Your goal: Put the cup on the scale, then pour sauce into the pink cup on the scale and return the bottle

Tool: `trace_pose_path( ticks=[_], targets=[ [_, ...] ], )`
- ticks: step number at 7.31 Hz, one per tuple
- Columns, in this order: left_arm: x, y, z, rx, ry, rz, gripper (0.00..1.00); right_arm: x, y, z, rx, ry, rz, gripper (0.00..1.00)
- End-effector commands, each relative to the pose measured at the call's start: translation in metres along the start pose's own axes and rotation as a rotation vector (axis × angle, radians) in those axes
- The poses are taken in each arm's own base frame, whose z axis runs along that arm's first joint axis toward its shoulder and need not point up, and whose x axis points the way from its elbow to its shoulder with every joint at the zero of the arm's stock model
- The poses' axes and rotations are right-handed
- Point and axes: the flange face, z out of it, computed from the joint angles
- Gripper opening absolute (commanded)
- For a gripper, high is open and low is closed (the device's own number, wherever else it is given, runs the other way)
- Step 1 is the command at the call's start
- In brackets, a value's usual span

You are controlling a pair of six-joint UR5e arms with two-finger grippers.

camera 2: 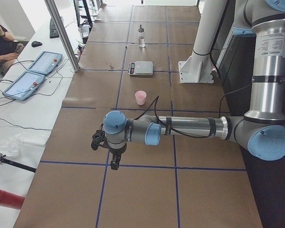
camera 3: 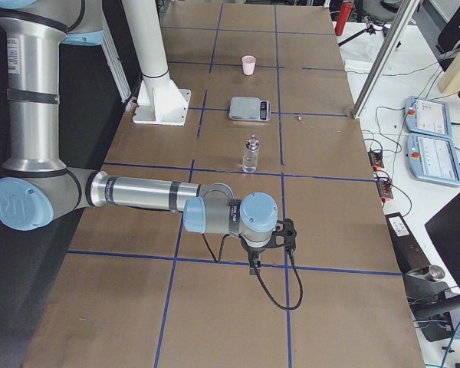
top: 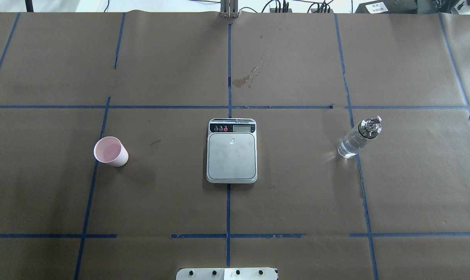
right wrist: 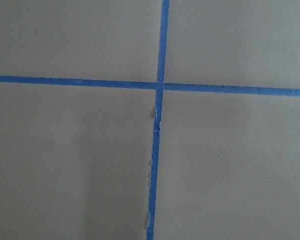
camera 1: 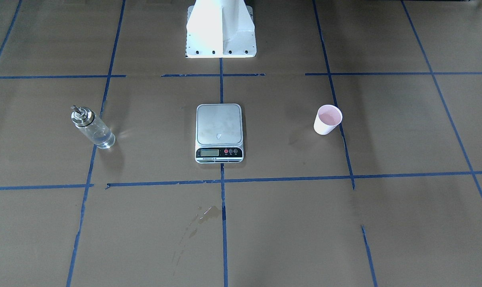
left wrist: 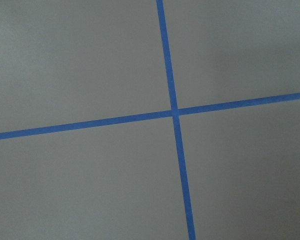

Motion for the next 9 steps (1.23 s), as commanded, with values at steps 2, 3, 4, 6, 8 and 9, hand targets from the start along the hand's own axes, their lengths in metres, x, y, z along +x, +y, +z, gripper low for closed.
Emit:
trace_pose_path(
  ticks=[2,3,4,6,8,9],
  targets=[
    [0.008,-0.01,-0.008,0.018,-0.002,0.02,1.0,0.001,0.001,0.001,-0.002,-0.001,0.0,1.0],
    [0.028,-0.025,-0.028,0.061,-0.004,0.064,1.0,-0.002,-0.001,-0.001,0.003,-0.001,-0.004,1.0],
    [0.05,-0.049,-0.048,0.106,-0.007,0.114,1.0,-0.006,-0.004,-0.005,0.012,0.0,-0.014,1.0],
    [0.074,-0.078,-0.051,0.177,0.018,0.134,1.0,-0.007,-0.006,-0.006,0.015,0.002,-0.02,1.0],
    [0.189,-0.117,-0.036,0.199,0.107,0.135,1.0,-0.009,-0.008,-0.008,0.02,0.002,-0.022,1.0],
    [0.238,-0.131,-0.026,0.175,0.151,0.01,1.0,-0.02,-0.015,-0.017,0.038,0.003,-0.047,1.0]
  ],
)
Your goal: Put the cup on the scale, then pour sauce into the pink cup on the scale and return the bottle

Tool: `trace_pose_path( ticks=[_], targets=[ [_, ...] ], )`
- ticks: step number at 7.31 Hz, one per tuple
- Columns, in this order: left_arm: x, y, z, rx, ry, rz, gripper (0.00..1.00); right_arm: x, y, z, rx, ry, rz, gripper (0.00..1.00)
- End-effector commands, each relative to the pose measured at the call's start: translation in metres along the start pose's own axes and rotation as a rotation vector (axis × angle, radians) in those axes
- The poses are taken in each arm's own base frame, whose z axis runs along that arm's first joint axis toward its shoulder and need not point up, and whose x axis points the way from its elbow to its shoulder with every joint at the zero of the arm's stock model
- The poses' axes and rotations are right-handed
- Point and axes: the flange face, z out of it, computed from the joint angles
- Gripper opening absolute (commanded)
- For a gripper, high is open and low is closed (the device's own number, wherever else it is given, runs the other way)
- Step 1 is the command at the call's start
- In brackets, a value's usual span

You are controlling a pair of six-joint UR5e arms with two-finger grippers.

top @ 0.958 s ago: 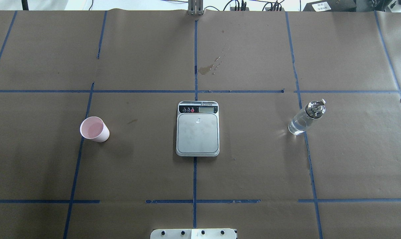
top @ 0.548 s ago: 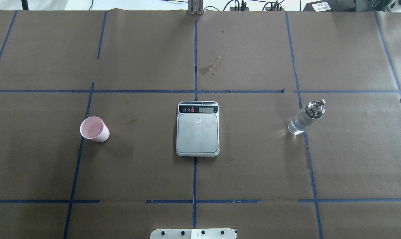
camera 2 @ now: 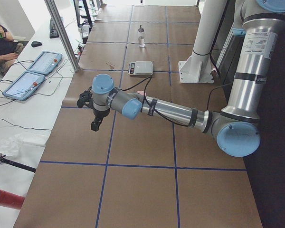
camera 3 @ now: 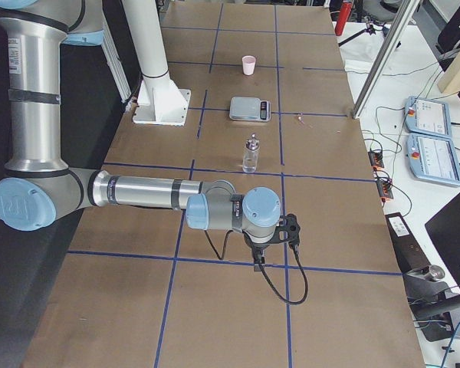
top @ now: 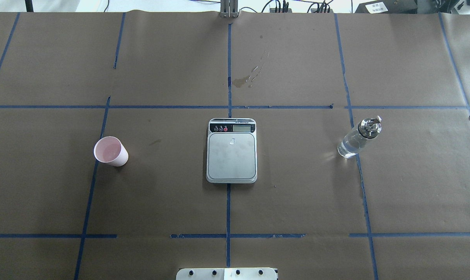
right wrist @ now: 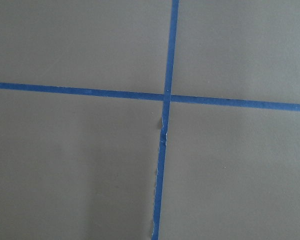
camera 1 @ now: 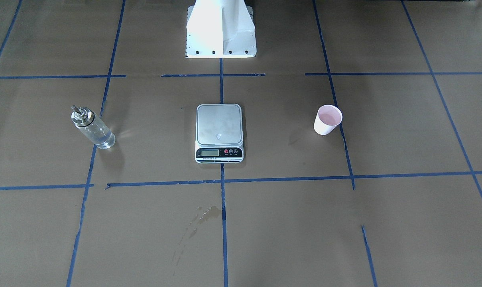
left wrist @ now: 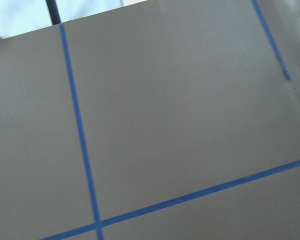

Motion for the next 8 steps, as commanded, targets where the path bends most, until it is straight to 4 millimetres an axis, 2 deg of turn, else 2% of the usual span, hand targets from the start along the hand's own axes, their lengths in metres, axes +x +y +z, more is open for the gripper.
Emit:
trace_pose_path(
  ticks=[1,2,3,4,5,6,7,8],
  targets=[
    [0.109,-0.019,0.037,-0.022,0.09,-0.236,1.0,-0.012,-0.008,-0.01,0.021,0.001,-0.027,1.0],
    [0.138,-0.013,0.035,0.007,0.107,-0.355,1.0,-0.011,-0.007,-0.009,0.019,0.001,-0.024,1.0],
    [0.177,0.012,0.048,-0.009,0.106,-0.442,1.0,-0.012,-0.007,-0.01,0.02,0.001,-0.024,1.0],
    [0.22,0.033,0.069,-0.024,0.093,-0.536,1.0,-0.011,-0.007,-0.009,0.018,0.001,-0.023,1.0],
    [0.263,0.057,0.099,-0.032,0.068,-0.632,1.0,-0.008,-0.004,-0.007,0.013,-0.001,-0.022,1.0],
    [0.287,0.074,0.12,-0.038,0.044,-0.656,1.0,-0.006,0.0,-0.005,0.044,0.003,-0.058,1.0],
    [0.282,0.084,0.126,-0.053,0.027,-0.665,1.0,-0.002,0.01,-0.001,0.067,0.004,-0.083,1.0],
    [0.272,0.098,0.132,-0.069,0.007,-0.662,1.0,-0.004,0.009,-0.002,0.08,0.007,-0.095,1.0]
  ],
)
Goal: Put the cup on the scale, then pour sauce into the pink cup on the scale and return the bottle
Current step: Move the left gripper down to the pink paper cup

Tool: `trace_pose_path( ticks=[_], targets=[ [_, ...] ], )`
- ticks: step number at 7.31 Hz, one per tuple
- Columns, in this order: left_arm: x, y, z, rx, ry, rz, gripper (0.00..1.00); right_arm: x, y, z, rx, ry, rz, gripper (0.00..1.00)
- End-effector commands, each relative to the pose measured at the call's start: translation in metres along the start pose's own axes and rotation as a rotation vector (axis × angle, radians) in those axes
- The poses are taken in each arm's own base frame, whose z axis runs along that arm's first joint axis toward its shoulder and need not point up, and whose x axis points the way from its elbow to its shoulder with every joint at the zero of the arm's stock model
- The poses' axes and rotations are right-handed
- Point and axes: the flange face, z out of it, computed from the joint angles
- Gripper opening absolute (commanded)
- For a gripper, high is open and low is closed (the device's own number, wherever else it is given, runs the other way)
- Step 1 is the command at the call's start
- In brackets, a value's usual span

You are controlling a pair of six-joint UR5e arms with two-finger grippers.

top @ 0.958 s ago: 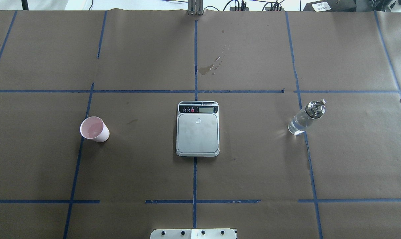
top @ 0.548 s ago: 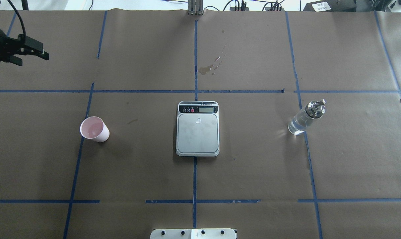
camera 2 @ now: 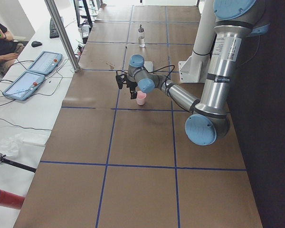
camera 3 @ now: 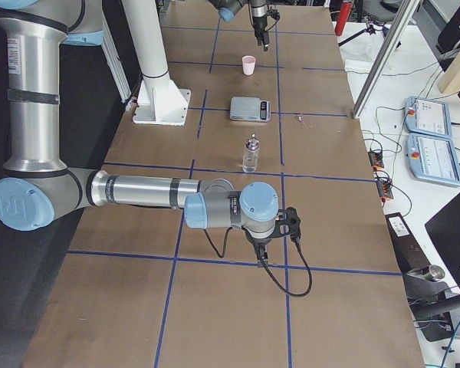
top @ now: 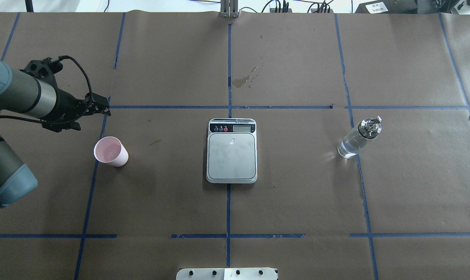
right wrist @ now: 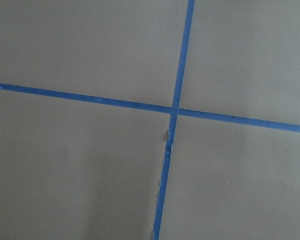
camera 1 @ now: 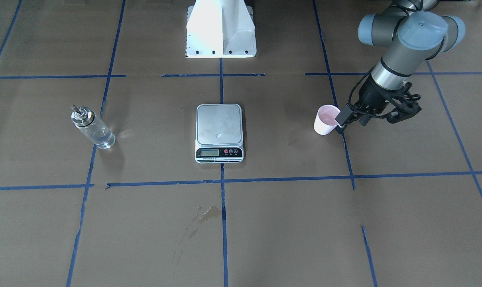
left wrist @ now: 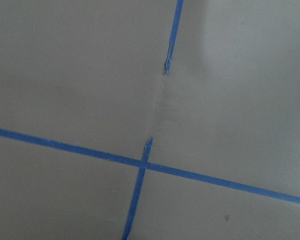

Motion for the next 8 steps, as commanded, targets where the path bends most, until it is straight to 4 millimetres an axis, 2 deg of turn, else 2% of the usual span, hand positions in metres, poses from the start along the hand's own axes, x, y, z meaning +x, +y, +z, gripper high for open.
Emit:
trace_pose_path(
  ticks=[1,2,4,6,8],
  targets=[
    [-0.016,0.017,0.015,-0.021,-0.036,-0.001,1.0,0.0,0.002,0.0,0.021,0.001,-0.02,1.0],
    [-0.018,0.023,0.015,-0.028,-0.038,0.004,1.0,-0.002,0.001,-0.001,0.024,0.0,-0.023,1.0],
    [-0.026,0.046,0.025,-0.063,-0.058,0.027,1.0,-0.004,-0.002,-0.004,0.03,-0.001,-0.03,1.0],
    [-0.036,0.065,0.008,-0.081,-0.049,0.045,1.0,-0.004,-0.002,-0.004,0.03,-0.001,-0.031,1.0],
    [-0.039,0.069,0.011,-0.087,-0.058,0.046,1.0,-0.004,-0.002,-0.004,0.03,-0.001,-0.031,1.0]
  ],
)
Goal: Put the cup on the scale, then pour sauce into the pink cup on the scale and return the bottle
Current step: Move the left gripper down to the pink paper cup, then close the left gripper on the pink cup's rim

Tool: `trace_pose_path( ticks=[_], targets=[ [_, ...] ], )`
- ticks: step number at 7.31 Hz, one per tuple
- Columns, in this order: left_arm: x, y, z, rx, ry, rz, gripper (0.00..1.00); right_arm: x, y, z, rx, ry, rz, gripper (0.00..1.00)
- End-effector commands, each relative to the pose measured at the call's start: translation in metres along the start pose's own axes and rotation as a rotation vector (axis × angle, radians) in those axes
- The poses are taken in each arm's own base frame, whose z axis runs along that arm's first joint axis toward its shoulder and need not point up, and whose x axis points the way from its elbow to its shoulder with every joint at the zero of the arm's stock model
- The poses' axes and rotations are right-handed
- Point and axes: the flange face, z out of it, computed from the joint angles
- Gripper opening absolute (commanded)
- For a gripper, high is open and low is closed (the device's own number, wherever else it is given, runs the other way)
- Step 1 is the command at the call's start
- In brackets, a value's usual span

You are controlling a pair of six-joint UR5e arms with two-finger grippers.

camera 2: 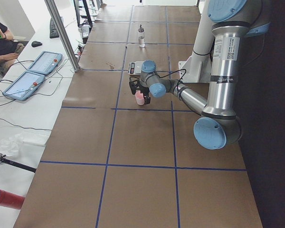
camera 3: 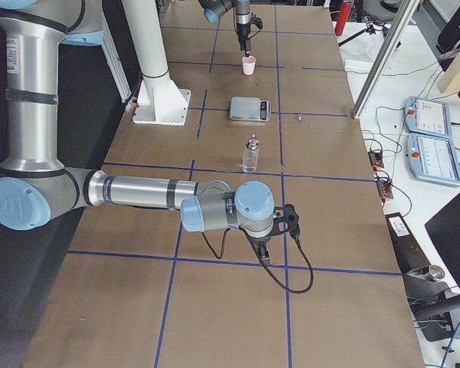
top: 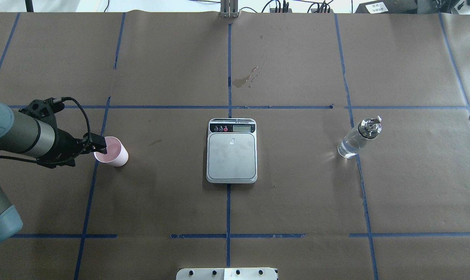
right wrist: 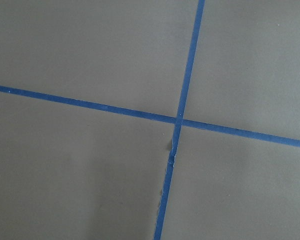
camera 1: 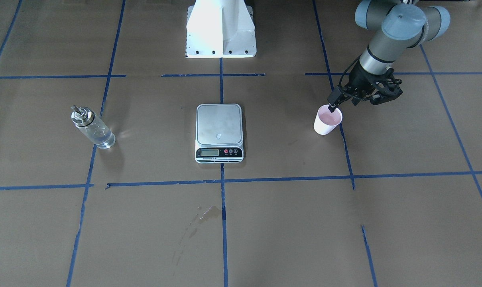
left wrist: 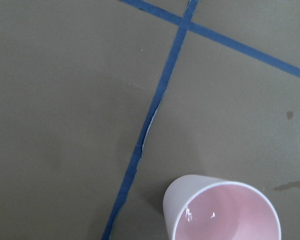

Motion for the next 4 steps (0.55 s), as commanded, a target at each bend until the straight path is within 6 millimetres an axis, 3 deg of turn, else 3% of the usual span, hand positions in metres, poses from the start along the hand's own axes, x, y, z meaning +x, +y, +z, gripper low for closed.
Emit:
trace_pose_path(
  ticks=[1,4],
  targets=[
    [-0.001,0.002,0.003,-0.004,-0.006,0.002,1.0,0.0,0.0,0.0,0.0,0.0,0.0,1.0],
    [0.011,-0.006,0.017,-0.001,-0.012,-0.002,1.0,0.0,0.0,0.0,-0.001,0.0,0.001,1.0]
  ],
)
